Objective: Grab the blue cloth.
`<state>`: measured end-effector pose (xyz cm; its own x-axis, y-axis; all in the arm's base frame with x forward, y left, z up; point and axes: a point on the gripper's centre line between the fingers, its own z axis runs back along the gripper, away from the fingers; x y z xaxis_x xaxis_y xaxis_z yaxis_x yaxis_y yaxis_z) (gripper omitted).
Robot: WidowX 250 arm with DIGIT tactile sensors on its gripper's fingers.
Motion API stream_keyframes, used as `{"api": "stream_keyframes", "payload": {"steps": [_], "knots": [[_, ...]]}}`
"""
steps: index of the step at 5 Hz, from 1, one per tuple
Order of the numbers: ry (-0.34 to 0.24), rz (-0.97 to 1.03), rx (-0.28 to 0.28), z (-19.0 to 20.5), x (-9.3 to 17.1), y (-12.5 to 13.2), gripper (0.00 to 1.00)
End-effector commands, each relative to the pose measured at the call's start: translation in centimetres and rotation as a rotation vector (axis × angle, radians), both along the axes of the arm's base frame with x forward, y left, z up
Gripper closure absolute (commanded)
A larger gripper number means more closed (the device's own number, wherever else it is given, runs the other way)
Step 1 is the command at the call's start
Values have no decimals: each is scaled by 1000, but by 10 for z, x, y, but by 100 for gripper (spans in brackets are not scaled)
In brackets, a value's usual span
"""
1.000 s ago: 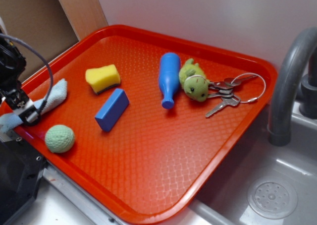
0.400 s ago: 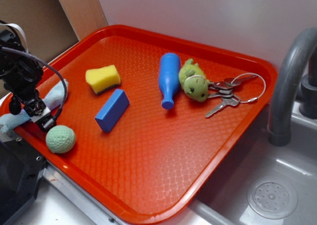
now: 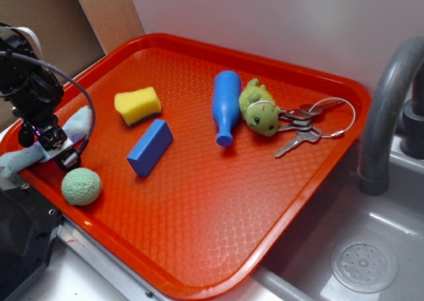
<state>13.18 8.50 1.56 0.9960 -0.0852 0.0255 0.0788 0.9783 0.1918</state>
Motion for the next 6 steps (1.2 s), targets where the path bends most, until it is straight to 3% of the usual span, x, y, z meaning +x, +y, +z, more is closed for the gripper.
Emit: {"api": "stream_keyframes", "payload": {"steps": [1,5,6], "knots": [[6,36,8,-1,-2,7,100],[2,57,29,3,-5,9,100],[-49,104,6,44,5,-1,100]]}}
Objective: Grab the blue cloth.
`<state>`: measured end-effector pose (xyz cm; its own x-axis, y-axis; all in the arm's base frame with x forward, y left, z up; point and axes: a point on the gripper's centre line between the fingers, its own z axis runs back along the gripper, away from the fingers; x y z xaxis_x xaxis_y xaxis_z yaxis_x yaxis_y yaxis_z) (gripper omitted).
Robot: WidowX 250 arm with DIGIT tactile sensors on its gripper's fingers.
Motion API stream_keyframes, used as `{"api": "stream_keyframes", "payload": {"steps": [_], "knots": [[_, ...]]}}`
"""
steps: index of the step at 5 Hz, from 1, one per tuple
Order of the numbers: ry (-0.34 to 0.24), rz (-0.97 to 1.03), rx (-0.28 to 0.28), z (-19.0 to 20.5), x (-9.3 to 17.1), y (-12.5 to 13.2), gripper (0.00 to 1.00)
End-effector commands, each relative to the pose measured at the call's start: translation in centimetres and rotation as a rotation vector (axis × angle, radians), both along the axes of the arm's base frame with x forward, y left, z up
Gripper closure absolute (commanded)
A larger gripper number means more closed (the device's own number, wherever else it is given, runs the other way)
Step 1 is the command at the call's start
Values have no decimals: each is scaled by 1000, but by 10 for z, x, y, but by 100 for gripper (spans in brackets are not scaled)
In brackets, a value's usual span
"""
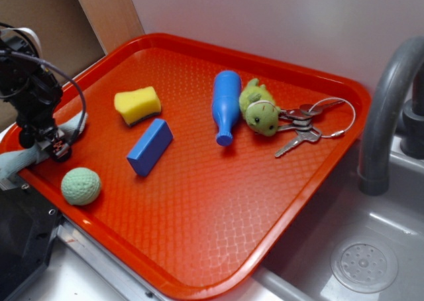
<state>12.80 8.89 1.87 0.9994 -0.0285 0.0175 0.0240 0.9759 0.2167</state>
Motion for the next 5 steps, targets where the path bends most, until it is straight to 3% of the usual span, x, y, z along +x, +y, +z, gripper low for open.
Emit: {"api": "stream_keyframes", "payload": {"steps": [1,2,3,4,5], "knots": [[-28,141,-51,91,24,-35,100],[-77,231,-30,141,39,-59,100],[-89,249,-79,192,47,-69,100],[-181,232,-101,243,42,-70,100],[-152,237,-89,250,45,-65,100]]}}
